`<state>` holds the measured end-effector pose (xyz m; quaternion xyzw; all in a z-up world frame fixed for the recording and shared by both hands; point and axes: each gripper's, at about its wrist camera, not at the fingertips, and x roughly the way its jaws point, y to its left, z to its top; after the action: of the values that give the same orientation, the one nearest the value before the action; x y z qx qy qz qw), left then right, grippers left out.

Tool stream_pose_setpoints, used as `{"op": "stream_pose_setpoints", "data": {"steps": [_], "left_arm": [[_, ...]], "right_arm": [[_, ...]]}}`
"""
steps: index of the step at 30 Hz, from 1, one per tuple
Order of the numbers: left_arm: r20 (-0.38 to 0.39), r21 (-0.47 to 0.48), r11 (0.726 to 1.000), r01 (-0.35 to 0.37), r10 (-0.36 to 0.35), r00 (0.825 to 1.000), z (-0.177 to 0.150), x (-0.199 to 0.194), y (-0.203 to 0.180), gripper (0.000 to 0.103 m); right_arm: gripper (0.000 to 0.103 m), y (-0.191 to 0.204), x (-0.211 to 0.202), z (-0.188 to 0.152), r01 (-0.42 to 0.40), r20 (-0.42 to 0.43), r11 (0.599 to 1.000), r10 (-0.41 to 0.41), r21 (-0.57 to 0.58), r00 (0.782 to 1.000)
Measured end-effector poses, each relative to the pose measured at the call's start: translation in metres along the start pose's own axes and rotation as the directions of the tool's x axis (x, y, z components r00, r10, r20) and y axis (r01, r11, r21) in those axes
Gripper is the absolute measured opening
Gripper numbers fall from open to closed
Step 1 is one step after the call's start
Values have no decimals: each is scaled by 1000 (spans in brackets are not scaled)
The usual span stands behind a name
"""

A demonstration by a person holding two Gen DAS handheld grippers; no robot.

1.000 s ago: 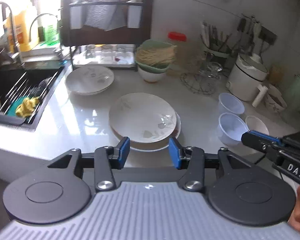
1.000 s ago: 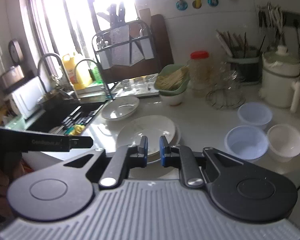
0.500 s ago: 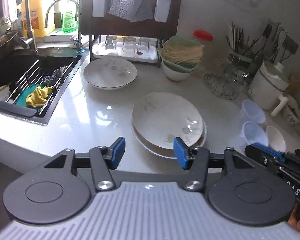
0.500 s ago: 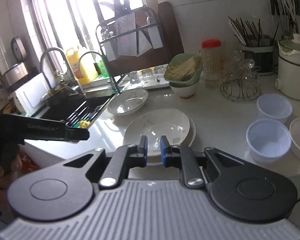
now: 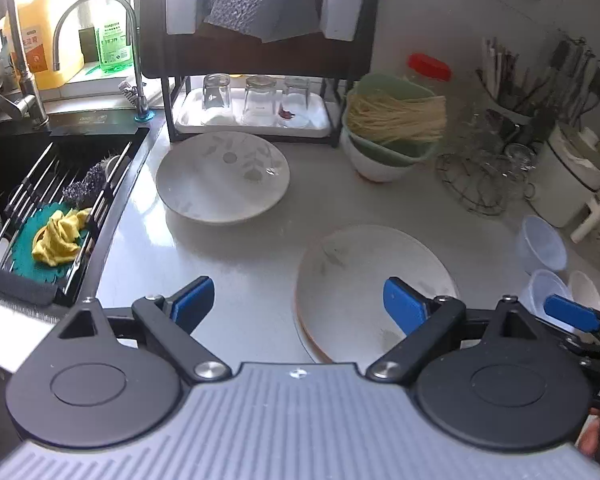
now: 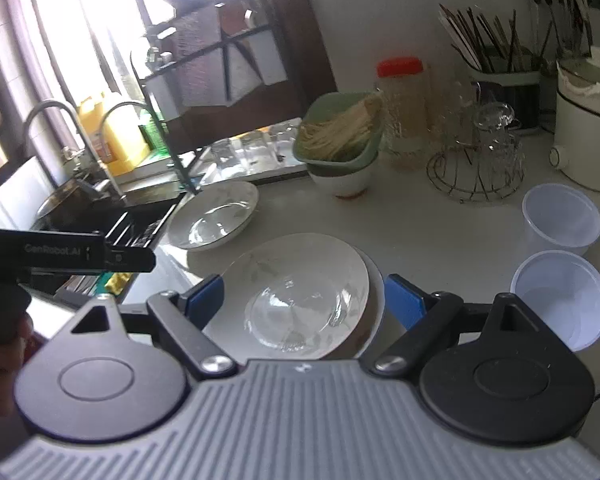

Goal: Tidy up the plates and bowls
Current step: 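Open both tools to release the stacked leaf plate, then move both tools to the leaf plate by the dish rack and close on its rim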

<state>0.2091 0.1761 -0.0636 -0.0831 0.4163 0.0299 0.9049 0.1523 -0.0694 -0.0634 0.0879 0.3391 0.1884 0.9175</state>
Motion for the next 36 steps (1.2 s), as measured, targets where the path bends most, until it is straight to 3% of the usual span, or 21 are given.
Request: {"op": "stream_pose_setpoints", "data": {"steps": [16,32,36], "left_arm": [[-43,85,994,61,-58,997,80,85,41,94],[-105,114,988,108,-96,990,129,136,121,94],[-120,107,983,146,-133,984,138,147,135,94]], "right_arm": [[88,15,69,30,53,-24,996,-51,66,998],[88,66,145,54,113,-58,988,-108,105,993],[88,72,162,61,108,-84,988,-98,115,992]]}}
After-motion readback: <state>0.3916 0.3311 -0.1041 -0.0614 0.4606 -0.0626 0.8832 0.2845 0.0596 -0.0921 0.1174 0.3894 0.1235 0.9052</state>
